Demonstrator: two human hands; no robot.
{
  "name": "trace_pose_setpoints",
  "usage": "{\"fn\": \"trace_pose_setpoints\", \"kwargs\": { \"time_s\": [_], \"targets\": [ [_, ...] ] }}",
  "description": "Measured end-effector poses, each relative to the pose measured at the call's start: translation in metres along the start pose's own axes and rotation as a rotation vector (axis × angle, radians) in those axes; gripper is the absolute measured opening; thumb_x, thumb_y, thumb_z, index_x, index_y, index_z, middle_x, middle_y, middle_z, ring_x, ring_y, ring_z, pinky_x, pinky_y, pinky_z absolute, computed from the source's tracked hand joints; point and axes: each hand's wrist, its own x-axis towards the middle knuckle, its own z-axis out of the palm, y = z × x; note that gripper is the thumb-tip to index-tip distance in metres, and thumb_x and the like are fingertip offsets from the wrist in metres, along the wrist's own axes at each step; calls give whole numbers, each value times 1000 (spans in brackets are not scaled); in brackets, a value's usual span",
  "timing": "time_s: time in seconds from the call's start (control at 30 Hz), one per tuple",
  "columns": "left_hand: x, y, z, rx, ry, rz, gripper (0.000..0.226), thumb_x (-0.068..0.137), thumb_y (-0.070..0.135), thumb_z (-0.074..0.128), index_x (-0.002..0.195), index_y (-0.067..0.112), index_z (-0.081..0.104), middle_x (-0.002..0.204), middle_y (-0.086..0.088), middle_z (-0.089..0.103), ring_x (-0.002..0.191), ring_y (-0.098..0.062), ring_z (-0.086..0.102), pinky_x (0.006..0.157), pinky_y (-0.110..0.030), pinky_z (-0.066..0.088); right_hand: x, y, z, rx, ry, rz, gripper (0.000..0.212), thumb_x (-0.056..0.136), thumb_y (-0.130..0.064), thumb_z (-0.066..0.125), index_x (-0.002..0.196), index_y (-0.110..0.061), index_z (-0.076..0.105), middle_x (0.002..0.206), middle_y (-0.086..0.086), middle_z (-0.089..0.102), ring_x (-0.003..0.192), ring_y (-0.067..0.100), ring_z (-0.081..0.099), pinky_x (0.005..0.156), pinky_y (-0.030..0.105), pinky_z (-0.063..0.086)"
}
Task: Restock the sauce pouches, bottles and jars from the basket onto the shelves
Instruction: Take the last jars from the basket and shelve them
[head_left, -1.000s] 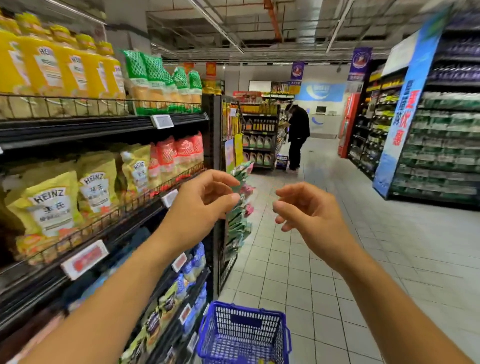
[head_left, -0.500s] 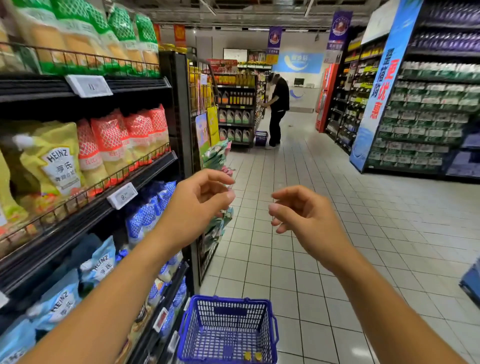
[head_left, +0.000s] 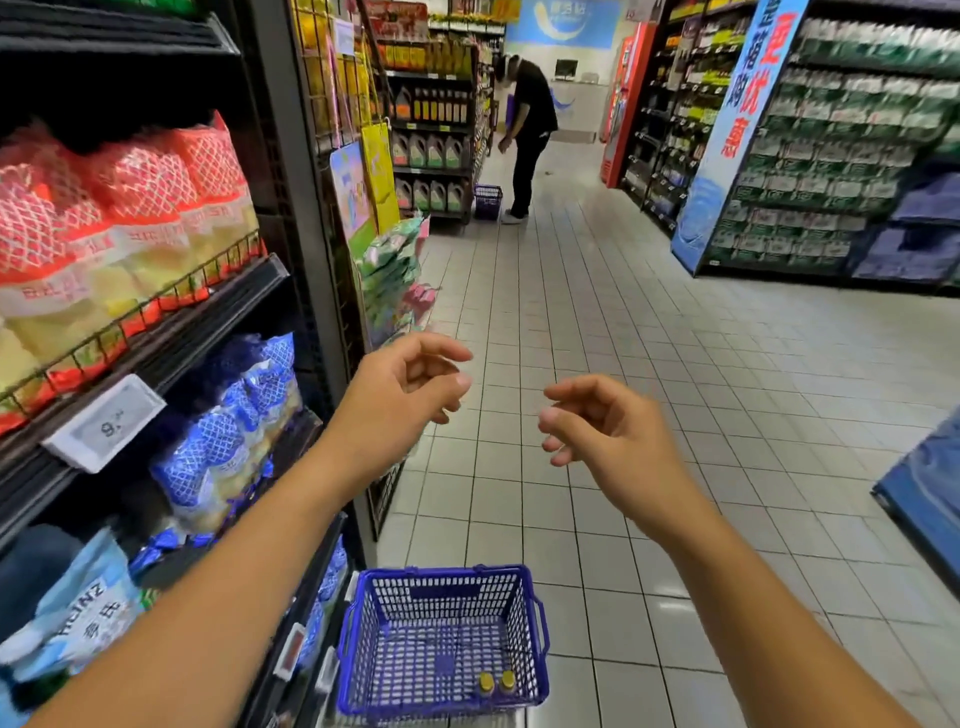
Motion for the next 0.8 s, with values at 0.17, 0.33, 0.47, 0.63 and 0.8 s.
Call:
{"fn": "trace_pose_setpoints", "kwargs": {
  "time_s": [0.17, 0.33, 0.47, 0.63, 0.8],
  "targets": [
    [29, -51, 13, -36, -10, -78, 20, 81, 22, 68, 90, 39, 72, 75, 6, 69, 68, -9, 66, 62, -19, 51, 28, 46, -7, 6, 25, 101, 11, 92, -14, 70, 101, -19, 68, 82, 1, 74, 69, 13, 71, 63, 24, 57],
    [61, -102, 25, -27, 4, -161, 26, 85, 14, 68, 86, 40, 71, 73, 5, 69, 66, -8, 65, 60, -18, 51, 62, 100, -15, 32, 16, 206, 9, 92, -13, 70, 100, -17, 67, 79, 2, 73, 68, 13, 70, 63, 24, 57],
    [86, -144, 39, -1, 33, -265, 24, 90, 4, 65, 92, 28, 69, 71, 4, 69, 65, -8, 65, 60, -19, 52, 92, 143, -25, 23, -6, 257, 10, 92, -12, 69, 100, -18, 67, 80, 4, 73, 68, 14, 70, 61, 22, 56],
    [101, -200, 52, 11, 50, -425, 17, 91, 7, 65, 96, 23, 67, 71, 5, 69, 66, -8, 64, 60, -19, 52, 122, 199, -27, 10, -60, 342, 8, 94, -12, 67, 100, -17, 67, 78, -2, 74, 68, 12, 69, 61, 20, 55],
    [104, -255, 59, 19, 70, -565, 18, 92, 3, 63, 96, 19, 66, 68, 5, 68, 62, -7, 62, 57, -19, 51, 132, 254, -19, 7, -99, 462, 8, 95, -11, 65, 103, -10, 66, 80, 4, 71, 67, 12, 67, 62, 22, 55]
  ]
}}
